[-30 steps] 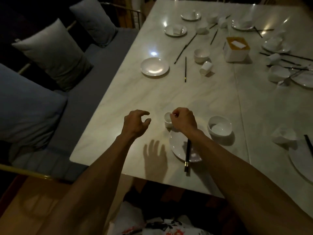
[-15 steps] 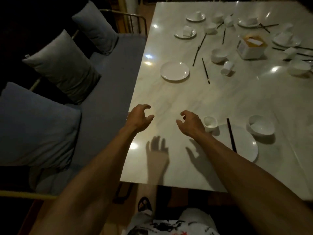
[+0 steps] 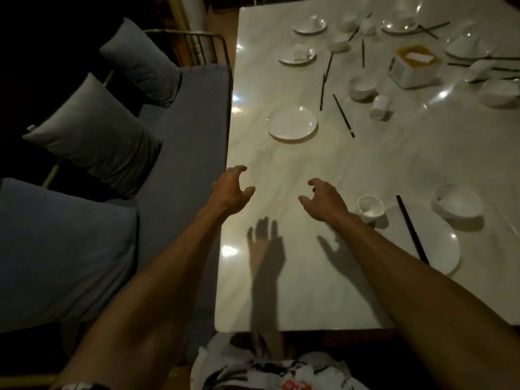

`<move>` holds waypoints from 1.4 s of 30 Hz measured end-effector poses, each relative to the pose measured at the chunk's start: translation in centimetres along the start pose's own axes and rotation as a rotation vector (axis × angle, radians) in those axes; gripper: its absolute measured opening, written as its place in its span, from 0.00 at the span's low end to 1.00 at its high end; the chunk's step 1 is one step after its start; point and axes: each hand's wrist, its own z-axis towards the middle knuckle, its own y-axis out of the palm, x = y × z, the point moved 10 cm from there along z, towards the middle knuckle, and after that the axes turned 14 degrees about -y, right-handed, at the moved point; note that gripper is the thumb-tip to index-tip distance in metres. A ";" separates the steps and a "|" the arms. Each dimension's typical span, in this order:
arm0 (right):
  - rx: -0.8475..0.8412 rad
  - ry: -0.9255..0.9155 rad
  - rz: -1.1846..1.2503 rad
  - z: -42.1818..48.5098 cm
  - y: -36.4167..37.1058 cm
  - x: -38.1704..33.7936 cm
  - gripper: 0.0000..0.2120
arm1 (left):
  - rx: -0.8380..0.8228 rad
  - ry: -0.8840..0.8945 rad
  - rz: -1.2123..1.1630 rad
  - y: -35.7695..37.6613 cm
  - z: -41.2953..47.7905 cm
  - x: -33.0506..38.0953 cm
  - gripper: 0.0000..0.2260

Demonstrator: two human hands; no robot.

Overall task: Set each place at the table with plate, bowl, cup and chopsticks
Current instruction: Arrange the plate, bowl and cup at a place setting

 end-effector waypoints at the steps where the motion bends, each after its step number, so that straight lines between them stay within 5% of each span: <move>1: 0.009 0.007 0.009 0.2 0.2 -0.4 0.28 | -0.017 -0.002 0.003 0.1 0.4 -0.3 0.27; 15: 0.122 0.213 -0.029 0.7 3.3 -4.7 0.33 | -0.262 0.209 0.077 0.5 9.3 -0.8 0.31; 25: 0.180 0.212 -0.077 1.2 1.2 -4.4 0.32 | -0.193 0.283 0.031 -0.6 11.7 1.4 0.31; 42: 0.340 0.585 0.022 8.1 -0.7 4.3 0.31 | -0.481 0.580 0.125 11.0 23.6 13.2 0.30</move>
